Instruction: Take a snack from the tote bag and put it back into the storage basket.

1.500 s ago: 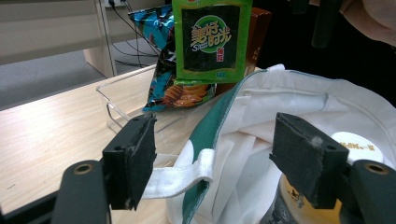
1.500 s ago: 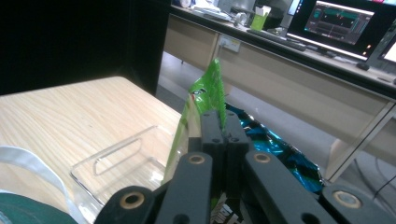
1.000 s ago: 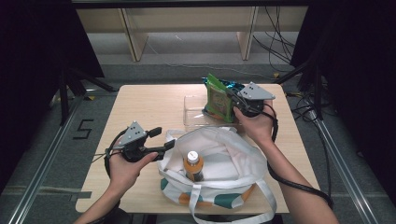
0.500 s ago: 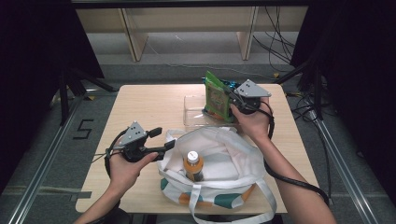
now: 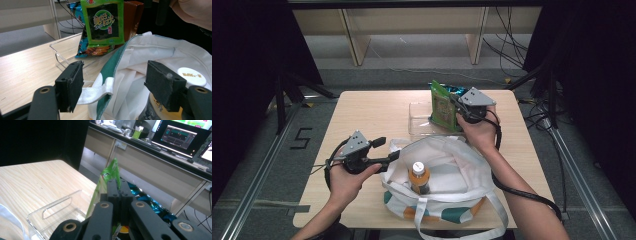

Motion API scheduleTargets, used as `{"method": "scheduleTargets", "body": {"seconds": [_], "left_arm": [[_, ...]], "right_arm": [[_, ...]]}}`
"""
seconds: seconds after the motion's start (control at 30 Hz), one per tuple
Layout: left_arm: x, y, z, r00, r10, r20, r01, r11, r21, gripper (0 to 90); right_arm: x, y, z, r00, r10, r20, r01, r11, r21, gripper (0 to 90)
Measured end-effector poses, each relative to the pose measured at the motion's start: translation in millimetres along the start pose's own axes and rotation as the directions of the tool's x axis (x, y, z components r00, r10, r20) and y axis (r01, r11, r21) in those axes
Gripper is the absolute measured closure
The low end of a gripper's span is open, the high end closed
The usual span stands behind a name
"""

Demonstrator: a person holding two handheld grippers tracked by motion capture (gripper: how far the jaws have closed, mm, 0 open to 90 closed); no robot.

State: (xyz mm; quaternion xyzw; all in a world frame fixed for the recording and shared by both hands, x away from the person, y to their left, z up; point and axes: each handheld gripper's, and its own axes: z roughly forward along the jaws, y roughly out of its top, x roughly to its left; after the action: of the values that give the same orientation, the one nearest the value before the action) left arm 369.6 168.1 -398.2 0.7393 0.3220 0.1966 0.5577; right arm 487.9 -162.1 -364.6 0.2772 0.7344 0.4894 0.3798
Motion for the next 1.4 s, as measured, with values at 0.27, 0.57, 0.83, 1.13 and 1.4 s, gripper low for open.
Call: {"method": "scheduleTargets", "body": {"seconds": [0.27, 0.57, 0.83, 1.13, 1.4], "left_arm": [[0.3, 0.5, -0.7, 1.0, 0.0, 0.003, 0.0, 1.0, -0.004, 29.9], [-0.1, 0.4, -0.1, 1.0, 0.003, 0.004, -0.003, 1.0, -0.002, 30.0], [0.8, -0.2, 0.6, 1.0, 0.0, 0.006, 0.0, 1.0, -0.001, 30.1], [-0.2, -0.1, 1.1, 1.0, 0.002, 0.008, -0.002, 1.0, 0.004, 30.0], [0.4, 0.0, 1.1, 1.0, 0.002, 0.007, -0.002, 1.0, 0.001, 30.0]], "right_arm": [[2.5, -4.8, 2.8, 0.9998, 0.006, -0.018, -0.006, 1.0, 0.015, 90.0], [6.9, -5.7, 1.8, 0.9989, 0.042, -0.023, -0.041, 0.999, 0.032, 90.0], [0.9, 0.1, 6.8, 0.9996, -0.024, -0.016, 0.024, 1.0, -0.004, 90.0], [6.7, 2.3, 13.1, 0.9994, -0.016, -0.031, 0.016, 1.0, -0.003, 90.0], [11.0, 5.1, 17.0, 0.9987, -0.02, -0.046, 0.02, 1.0, 0.002, 90.0]]}}
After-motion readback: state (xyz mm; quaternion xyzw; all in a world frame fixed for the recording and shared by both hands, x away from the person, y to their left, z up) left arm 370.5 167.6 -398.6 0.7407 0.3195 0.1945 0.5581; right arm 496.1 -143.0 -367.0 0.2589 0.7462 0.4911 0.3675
